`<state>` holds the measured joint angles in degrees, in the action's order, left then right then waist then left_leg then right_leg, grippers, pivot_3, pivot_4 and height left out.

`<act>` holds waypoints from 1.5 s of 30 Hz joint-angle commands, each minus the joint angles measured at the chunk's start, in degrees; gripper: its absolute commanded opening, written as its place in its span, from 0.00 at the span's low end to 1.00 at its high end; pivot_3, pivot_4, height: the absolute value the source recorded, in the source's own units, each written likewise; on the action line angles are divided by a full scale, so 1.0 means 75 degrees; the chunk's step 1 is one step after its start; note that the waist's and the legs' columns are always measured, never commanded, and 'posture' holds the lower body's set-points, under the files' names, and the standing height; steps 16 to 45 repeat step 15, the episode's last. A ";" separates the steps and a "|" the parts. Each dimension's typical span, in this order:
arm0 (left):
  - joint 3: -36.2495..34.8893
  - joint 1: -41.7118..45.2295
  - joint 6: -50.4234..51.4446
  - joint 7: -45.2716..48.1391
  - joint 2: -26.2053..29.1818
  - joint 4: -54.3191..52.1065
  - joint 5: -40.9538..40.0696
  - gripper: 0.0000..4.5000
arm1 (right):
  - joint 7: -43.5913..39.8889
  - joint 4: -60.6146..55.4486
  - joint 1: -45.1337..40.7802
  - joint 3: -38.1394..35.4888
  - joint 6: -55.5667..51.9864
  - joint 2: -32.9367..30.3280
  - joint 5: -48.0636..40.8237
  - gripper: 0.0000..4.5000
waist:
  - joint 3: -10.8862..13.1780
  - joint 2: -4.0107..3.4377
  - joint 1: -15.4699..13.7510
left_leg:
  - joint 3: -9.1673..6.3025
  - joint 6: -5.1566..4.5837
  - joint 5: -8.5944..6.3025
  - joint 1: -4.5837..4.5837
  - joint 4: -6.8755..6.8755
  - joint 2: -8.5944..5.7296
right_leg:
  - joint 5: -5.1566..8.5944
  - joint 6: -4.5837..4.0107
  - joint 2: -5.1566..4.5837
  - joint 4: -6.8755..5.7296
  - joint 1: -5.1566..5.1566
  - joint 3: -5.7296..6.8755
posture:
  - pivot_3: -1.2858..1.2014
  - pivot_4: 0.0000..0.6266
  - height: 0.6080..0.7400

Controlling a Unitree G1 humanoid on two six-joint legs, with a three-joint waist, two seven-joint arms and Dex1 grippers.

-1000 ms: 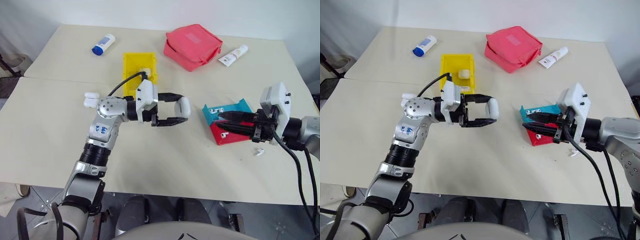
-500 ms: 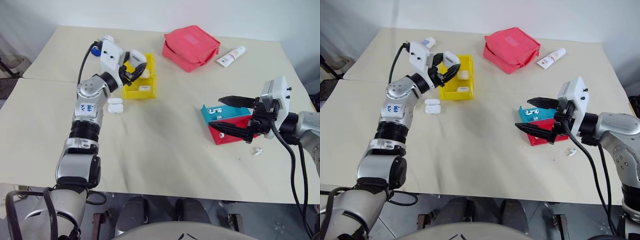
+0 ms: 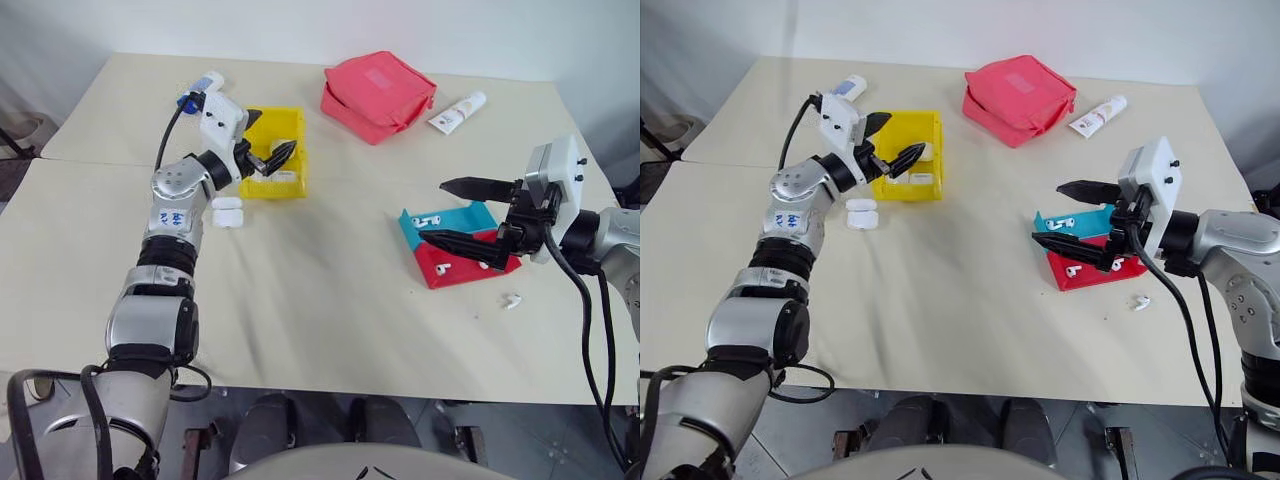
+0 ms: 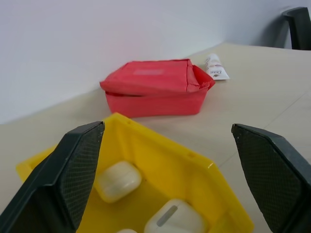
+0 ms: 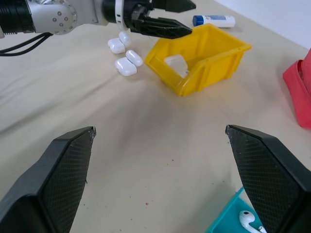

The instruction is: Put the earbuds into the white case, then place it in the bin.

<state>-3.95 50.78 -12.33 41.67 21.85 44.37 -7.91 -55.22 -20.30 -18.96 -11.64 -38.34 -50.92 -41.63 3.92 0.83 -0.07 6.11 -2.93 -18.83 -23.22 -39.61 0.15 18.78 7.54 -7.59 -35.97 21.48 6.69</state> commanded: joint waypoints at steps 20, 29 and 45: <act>-0.1615 -0.5548 0.3791 0.1838 0.2021 -0.7934 -0.3873 0.99 | -0.3351 0.3163 0.0151 0.0485 0.2892 -0.0816 0.1792 1.00 | 0.0354 -0.0041 0.0201 | 0.0019 -0.0003 -0.0017 0.0177 -0.0010 0.0082 | 0.0005 -0.0001 0.0002 0.0083 -0.0195 -0.0057 | 0.52 0.24 1.00; -0.1615 -0.5548 0.3791 0.1838 0.2021 -0.7934 -0.3873 0.99 | -0.3351 0.3163 0.0151 0.0485 0.2892 -0.0816 0.1792 1.00 | 0.0354 -0.0041 0.0201 | 0.0019 -0.0003 -0.0017 0.0177 -0.0010 0.0082 | 0.0005 -0.0001 0.0002 0.0083 -0.0195 -0.0057 | 0.52 0.24 1.00; -0.1615 -0.5548 0.3791 0.1838 0.2021 -0.7934 -0.3873 0.99 | -0.3351 0.3163 0.0151 0.0485 0.2892 -0.0816 0.1792 1.00 | 0.0354 -0.0041 0.0201 | 0.0019 -0.0003 -0.0017 0.0177 -0.0010 0.0082 | 0.0005 -0.0001 0.0002 0.0083 -0.0195 -0.0057 | 0.52 0.24 1.00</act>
